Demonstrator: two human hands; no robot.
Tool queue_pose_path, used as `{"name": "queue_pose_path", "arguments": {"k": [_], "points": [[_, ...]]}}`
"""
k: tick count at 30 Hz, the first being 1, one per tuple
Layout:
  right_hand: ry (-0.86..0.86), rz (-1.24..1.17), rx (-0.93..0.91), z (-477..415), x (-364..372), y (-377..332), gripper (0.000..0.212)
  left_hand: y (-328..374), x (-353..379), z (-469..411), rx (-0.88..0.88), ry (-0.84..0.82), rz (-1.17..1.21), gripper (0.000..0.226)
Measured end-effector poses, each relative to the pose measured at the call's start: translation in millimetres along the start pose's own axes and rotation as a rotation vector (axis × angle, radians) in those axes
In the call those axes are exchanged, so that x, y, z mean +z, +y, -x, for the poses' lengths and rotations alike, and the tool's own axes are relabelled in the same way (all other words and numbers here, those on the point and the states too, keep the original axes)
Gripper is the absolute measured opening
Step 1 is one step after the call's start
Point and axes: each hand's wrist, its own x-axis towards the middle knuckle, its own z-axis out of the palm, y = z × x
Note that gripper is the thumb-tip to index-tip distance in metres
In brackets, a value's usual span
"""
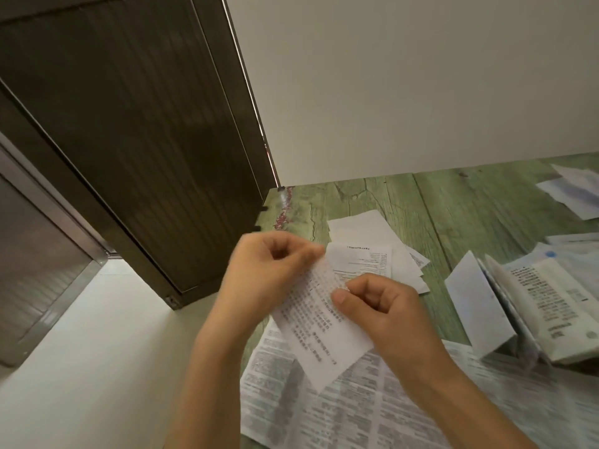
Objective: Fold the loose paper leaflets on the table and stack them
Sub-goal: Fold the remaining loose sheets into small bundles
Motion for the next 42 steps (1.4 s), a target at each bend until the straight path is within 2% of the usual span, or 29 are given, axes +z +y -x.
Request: {"name": "queue_pose_path", "arguments": {"k": [2, 3, 4, 6, 8, 9, 11, 12, 18, 24, 26, 28, 31, 34, 37, 42], "points": [[0.078, -0.038, 0.018, -2, -3, 1, 0.015, -6, -7, -2, 0.046, 0.234, 0.111, 0.013], [0.129, -0.065, 0.022, -2, -3, 1, 0.015, -6, -10, -3, 0.027, 0.266, 0.168, 0.019], [0.183, -0.101, 0.029, -3, -4, 1, 0.014, -6, -11, -2, -0.023, 0.199, 0.209, 0.029], [0.277, -0.159, 0.035, -4, -5, 0, 0.011, -3, -6, 1, -0.147, -0.115, 0.169, 0.049], [0.333, -0.186, 0.049, -5, -6, -2, 0.008, 1, 3, 4, -0.204, -0.361, 0.081, 0.048], [0.347, -0.2, 0.057, -5, -6, -3, 0.007, 2, 8, 4, -0.208, -0.396, 0.086, 0.037], [0.349, -0.211, 0.07, -7, -6, -3, 0.005, 5, 11, 3, -0.213, -0.353, 0.143, 0.015], [0.35, -0.206, 0.077, -6, -8, -2, 0.007, 6, 12, 3, -0.216, -0.327, 0.148, 0.011], [0.292, -0.143, 0.052, -6, -6, -2, 0.032, 3, 3, 2, -0.199, -0.254, 0.118, 0.033], [0.272, -0.151, 0.05, -8, -7, 0, 0.04, 3, 4, 2, -0.113, -0.26, 0.125, 0.027], [0.248, -0.166, 0.035, -7, -7, -2, 0.034, 2, 4, 1, -0.081, -0.241, 0.133, 0.024], [0.195, -0.178, 0.006, -6, -6, -4, 0.019, 1, 3, 1, -0.069, -0.243, 0.164, 0.015], [0.161, -0.198, -0.002, -5, -5, -5, 0.019, -1, 1, 1, -0.06, -0.261, 0.174, 0.01], [0.167, -0.257, 0.032, -5, -5, -5, 0.036, -1, 0, 1, -0.063, -0.249, 0.138, 0.018], [0.166, -0.327, 0.07, -6, -3, -5, 0.054, -1, 0, 0, -0.091, -0.251, 0.152, 0.038], [0.139, -0.19, 0.021, -6, -3, -2, 0.056, -1, -1, 0, -0.144, -0.268, 0.208, 0.052]]}}
